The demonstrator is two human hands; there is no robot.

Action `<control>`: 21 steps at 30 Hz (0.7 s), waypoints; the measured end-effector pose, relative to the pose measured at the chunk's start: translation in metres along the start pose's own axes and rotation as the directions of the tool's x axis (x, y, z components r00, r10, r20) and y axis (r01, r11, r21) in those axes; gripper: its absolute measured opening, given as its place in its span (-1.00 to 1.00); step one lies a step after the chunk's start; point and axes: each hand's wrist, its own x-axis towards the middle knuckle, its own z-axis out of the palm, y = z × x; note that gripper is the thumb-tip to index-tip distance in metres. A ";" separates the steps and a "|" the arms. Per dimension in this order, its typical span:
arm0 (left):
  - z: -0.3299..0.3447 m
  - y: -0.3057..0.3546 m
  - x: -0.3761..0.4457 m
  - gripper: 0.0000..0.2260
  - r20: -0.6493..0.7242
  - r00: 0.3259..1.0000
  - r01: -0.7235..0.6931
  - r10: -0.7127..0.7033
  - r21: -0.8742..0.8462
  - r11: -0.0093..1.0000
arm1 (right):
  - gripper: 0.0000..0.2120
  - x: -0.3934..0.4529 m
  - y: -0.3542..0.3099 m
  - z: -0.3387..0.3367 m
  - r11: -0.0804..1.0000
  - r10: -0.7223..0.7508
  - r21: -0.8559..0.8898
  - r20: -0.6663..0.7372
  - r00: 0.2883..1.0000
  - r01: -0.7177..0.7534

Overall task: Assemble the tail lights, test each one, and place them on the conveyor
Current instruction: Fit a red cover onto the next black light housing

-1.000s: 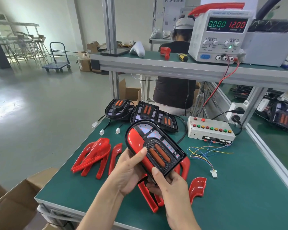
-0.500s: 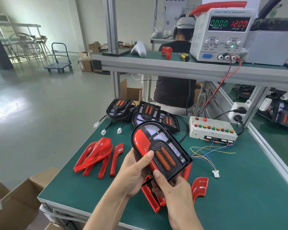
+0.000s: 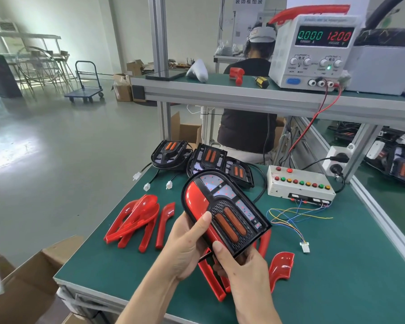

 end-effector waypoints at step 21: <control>-0.006 -0.001 -0.005 -0.60 -0.019 1.000 -0.002 0.004 0.068 0.998 | -0.57 -0.004 0.004 0.010 1.000 0.003 0.001 -0.063 0.998 -0.003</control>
